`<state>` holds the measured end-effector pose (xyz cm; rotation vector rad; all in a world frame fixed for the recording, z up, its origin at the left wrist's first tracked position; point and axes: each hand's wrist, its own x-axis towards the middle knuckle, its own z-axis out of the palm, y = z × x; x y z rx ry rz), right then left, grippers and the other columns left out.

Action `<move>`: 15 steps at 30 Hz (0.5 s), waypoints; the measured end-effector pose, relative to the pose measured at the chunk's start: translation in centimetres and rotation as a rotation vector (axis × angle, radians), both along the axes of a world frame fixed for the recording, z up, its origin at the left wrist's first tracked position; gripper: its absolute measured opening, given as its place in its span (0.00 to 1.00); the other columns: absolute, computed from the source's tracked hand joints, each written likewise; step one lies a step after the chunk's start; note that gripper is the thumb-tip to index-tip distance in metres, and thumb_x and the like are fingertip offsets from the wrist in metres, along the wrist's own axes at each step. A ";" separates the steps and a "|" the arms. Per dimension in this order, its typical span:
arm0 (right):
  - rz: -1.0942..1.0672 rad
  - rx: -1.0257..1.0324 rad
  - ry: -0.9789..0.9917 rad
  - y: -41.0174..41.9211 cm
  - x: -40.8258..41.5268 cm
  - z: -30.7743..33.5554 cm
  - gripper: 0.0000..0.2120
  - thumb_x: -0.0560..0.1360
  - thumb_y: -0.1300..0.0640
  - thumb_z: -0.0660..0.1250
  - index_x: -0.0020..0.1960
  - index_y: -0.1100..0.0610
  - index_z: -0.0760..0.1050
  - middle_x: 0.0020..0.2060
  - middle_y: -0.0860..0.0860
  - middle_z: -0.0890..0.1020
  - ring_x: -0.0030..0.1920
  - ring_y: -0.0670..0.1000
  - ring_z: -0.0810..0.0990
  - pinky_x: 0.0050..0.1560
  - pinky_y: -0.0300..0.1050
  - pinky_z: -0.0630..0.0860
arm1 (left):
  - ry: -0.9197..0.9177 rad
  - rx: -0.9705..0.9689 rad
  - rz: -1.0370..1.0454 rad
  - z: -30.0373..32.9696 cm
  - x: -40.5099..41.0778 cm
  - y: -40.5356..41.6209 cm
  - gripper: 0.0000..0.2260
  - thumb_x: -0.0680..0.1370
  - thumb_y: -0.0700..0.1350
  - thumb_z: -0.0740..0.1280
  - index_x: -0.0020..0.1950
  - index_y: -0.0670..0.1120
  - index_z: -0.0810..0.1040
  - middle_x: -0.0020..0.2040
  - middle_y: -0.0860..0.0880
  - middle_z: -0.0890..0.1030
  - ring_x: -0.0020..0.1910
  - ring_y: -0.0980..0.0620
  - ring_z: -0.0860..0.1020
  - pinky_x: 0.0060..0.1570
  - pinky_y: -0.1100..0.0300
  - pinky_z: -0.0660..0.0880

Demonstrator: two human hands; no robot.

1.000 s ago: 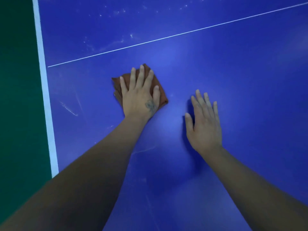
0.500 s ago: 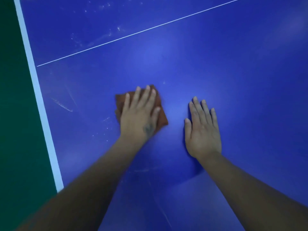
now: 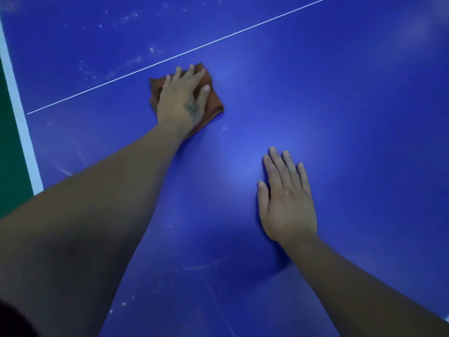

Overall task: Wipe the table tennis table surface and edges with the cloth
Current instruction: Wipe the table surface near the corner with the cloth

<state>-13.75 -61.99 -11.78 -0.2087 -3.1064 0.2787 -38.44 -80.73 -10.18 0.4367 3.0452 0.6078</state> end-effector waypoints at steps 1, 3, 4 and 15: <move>0.002 0.000 0.005 0.0 0.0 0.0 0.27 0.86 0.49 0.49 0.84 0.56 0.58 0.84 0.48 0.55 0.85 0.51 0.50 0.83 0.58 0.52 | 0.016 -0.099 -0.060 -0.2 -0.2 0.6 0.26 0.89 0.57 0.55 0.86 0.49 0.64 0.86 0.46 0.62 0.86 0.40 0.57 0.85 0.45 0.49; 0.004 0.002 0.009 0.1 -0.1 -0.1 0.28 0.86 0.49 0.50 0.84 0.57 0.59 0.84 0.49 0.55 0.85 0.51 0.50 0.83 0.59 0.52 | 0.054 -0.228 -0.141 -0.4 0.4 1.4 0.30 0.88 0.61 0.52 0.88 0.49 0.58 0.88 0.46 0.56 0.87 0.42 0.52 0.85 0.43 0.48; 0.002 0.001 0.013 0.1 -0.1 0.0 0.28 0.86 0.49 0.50 0.83 0.57 0.59 0.84 0.49 0.56 0.85 0.52 0.51 0.83 0.59 0.53 | 0.069 -0.261 -0.187 -0.4 1.0 1.7 0.31 0.88 0.62 0.51 0.88 0.49 0.56 0.88 0.47 0.54 0.87 0.43 0.51 0.85 0.43 0.48; -0.005 -0.010 -0.016 0.0 0.0 0.4 0.28 0.86 0.48 0.48 0.84 0.56 0.58 0.85 0.48 0.55 0.85 0.51 0.50 0.83 0.58 0.50 | 0.062 -0.112 -0.521 -0.2 20.3 -2.8 0.23 0.89 0.54 0.54 0.83 0.51 0.69 0.85 0.53 0.64 0.86 0.49 0.57 0.85 0.43 0.54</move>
